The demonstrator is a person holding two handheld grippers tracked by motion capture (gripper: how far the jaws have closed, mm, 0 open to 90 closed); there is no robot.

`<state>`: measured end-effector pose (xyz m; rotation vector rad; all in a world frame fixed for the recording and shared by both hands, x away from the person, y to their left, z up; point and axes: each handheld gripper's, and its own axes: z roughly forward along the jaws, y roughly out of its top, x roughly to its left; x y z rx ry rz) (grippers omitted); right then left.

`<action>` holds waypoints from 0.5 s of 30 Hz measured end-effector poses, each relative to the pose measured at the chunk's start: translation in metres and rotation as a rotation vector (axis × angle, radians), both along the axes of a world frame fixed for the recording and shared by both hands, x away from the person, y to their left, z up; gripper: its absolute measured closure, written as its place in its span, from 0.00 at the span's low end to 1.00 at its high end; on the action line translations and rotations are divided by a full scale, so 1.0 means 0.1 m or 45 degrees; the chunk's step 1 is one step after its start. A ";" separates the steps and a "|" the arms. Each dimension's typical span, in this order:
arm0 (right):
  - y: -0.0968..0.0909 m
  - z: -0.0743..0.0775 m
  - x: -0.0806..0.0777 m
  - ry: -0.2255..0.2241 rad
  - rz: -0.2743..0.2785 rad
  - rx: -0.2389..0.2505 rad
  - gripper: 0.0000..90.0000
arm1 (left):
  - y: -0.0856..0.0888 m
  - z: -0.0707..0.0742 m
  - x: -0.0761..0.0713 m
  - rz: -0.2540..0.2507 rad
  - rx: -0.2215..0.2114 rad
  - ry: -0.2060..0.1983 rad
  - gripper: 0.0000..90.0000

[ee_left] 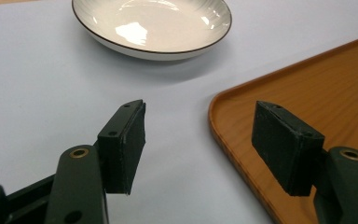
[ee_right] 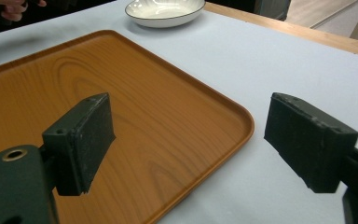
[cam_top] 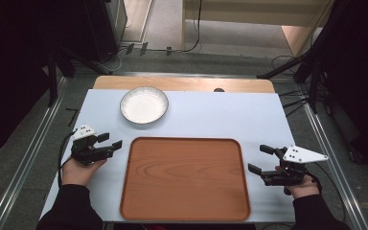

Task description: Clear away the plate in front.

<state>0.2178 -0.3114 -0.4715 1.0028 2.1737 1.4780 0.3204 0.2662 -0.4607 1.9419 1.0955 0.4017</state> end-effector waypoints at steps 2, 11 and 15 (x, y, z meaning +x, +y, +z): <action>0.00 0.00 0.00 0.000 0.000 0.000 0.18 | 0.00 -0.01 0.05 0.006 0.011 0.013 0.39; 0.01 0.00 0.00 0.000 -0.001 -0.001 0.18 | -0.04 -0.06 0.23 0.043 0.024 0.023 0.38; 0.01 0.00 0.00 0.000 0.001 -0.005 0.18 | -0.06 -0.06 0.32 0.046 0.041 0.031 0.38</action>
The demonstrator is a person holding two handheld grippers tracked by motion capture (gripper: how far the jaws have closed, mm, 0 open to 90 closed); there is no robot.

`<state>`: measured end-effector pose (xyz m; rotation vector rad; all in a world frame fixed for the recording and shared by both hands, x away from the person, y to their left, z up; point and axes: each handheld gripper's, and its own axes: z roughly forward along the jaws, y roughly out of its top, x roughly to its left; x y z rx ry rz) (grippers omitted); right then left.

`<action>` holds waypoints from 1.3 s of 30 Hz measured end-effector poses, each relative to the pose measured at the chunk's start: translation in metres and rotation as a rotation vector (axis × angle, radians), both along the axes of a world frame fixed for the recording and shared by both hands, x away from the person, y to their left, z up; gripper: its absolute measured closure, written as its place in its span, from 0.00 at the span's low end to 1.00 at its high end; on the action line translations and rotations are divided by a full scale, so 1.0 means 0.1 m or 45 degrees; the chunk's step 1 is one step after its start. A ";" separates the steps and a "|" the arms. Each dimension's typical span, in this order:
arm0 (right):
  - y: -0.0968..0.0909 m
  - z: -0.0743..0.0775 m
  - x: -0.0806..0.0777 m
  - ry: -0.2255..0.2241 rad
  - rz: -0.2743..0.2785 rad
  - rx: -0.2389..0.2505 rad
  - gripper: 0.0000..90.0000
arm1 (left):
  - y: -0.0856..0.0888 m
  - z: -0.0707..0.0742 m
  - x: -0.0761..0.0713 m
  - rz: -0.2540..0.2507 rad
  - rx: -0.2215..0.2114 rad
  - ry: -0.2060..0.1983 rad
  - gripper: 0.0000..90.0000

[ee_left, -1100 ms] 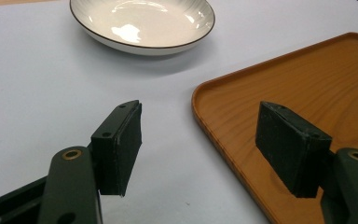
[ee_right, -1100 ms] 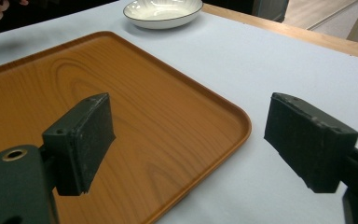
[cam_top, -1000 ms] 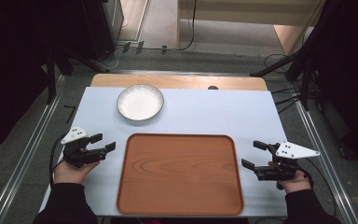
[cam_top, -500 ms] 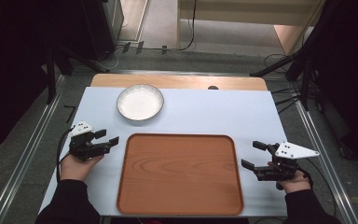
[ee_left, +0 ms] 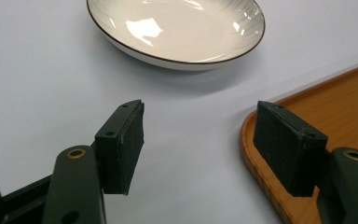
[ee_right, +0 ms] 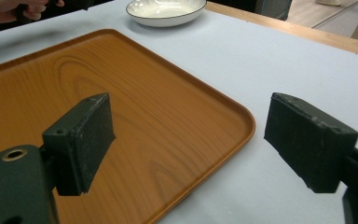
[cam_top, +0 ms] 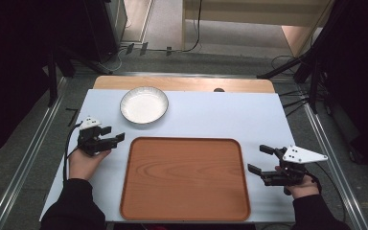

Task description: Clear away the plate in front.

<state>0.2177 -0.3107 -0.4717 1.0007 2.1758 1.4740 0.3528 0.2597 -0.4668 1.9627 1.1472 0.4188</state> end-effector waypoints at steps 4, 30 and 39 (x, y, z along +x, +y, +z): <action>0.00 0.00 0.00 -0.001 0.003 0.000 0.18 | -0.04 0.02 0.07 0.007 0.011 -0.017 0.38; -0.04 0.00 0.01 0.026 -0.048 0.002 0.17 | -0.18 0.34 0.57 -0.023 -0.003 -0.015 0.37; -0.02 0.00 0.00 0.021 -0.006 -0.011 0.17 | -0.28 0.39 0.77 -0.004 0.069 -0.026 0.36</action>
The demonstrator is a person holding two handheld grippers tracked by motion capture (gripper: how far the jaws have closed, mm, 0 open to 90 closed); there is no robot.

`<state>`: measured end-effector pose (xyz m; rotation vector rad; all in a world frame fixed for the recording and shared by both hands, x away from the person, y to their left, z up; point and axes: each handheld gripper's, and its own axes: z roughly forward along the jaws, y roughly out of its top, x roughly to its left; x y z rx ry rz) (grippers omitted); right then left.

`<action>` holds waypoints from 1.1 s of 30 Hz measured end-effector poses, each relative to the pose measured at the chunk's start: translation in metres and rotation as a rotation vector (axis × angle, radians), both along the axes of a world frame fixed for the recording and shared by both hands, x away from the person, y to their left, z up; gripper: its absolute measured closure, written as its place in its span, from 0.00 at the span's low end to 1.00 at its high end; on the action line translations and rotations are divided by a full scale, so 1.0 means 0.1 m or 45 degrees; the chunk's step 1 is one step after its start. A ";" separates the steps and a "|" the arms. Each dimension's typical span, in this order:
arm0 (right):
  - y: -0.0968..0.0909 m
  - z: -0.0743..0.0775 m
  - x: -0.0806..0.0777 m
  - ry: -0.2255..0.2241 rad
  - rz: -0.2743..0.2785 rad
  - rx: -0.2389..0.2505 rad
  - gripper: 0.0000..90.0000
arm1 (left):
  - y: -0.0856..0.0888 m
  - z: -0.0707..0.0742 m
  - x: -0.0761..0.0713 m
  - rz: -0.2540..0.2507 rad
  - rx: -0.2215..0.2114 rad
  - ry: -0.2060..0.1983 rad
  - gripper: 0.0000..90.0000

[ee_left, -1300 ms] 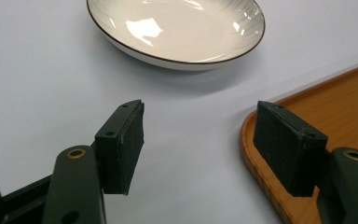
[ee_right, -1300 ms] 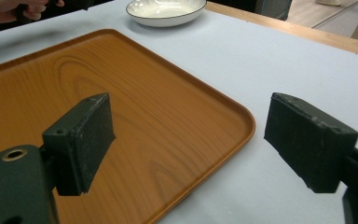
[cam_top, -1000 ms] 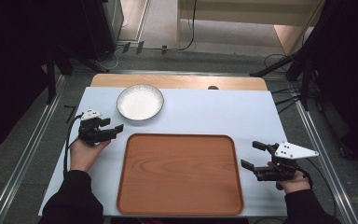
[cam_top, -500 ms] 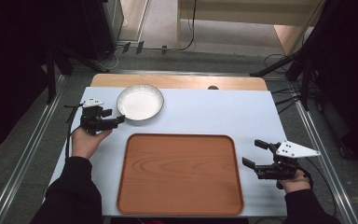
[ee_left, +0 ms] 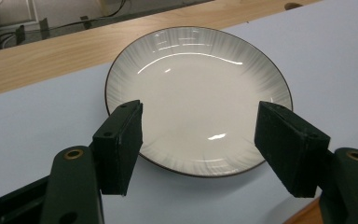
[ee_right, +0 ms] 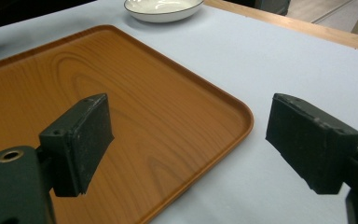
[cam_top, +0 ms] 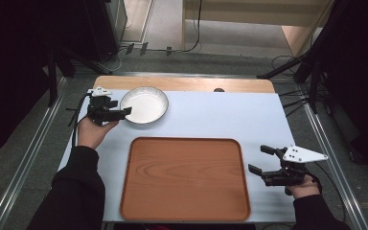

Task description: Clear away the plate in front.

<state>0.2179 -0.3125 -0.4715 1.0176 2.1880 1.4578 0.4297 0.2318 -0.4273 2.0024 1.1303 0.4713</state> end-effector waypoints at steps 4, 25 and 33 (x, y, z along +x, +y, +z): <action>-0.01 0.00 0.00 -0.002 -0.004 0.012 0.17 | 0.00 -0.04 0.13 0.047 0.000 0.013 0.37; -0.03 0.01 -0.03 0.003 -0.013 0.002 0.17 | -0.02 -0.29 0.48 0.203 -0.060 0.032 0.37; -0.02 0.00 -0.04 -0.004 -0.012 -0.018 0.17 | 0.00 -0.48 0.58 0.282 -0.055 0.065 0.47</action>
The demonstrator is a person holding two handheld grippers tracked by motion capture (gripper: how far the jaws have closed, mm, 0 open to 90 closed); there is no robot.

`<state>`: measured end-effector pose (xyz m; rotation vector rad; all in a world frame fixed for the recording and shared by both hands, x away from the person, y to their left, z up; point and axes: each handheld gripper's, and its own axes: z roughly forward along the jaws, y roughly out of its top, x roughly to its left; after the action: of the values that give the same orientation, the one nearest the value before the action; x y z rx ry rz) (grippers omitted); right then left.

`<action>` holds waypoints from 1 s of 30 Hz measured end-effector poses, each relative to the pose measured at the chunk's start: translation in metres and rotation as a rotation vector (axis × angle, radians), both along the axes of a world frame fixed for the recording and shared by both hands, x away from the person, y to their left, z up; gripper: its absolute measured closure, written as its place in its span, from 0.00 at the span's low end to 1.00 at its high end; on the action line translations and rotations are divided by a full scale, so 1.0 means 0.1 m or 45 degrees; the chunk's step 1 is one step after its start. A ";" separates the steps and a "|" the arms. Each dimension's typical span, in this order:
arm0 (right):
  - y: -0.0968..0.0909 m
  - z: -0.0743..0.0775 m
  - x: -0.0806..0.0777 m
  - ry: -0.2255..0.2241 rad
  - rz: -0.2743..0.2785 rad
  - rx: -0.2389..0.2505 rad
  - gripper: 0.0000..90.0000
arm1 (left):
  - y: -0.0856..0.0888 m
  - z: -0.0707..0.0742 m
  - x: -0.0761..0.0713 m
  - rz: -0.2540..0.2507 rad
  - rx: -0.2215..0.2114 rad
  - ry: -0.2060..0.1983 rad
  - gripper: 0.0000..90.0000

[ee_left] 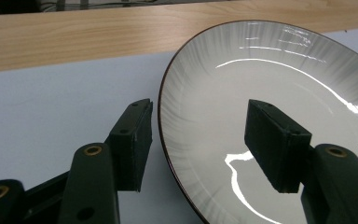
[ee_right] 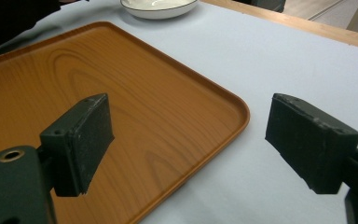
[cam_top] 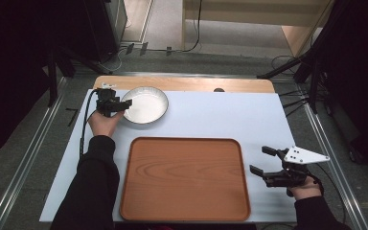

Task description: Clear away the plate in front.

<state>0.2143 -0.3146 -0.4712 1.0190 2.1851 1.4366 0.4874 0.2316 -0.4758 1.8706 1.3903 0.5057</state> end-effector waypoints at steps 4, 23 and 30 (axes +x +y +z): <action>0.00 0.00 0.00 0.002 0.000 -0.001 0.17 | -0.01 -0.09 0.00 0.051 -0.006 -0.029 0.53; 0.02 -0.01 0.00 0.011 0.019 -0.017 0.17 | 0.13 -0.35 0.09 0.154 -0.391 0.097 0.81; 0.02 -0.01 0.00 0.009 0.014 -0.022 0.17 | 0.16 -0.35 0.12 0.227 -0.534 0.162 0.88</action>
<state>0.2147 -0.3127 -0.4719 1.0092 2.2074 1.4182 0.4990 0.2474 -0.5107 1.4686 1.6138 0.1615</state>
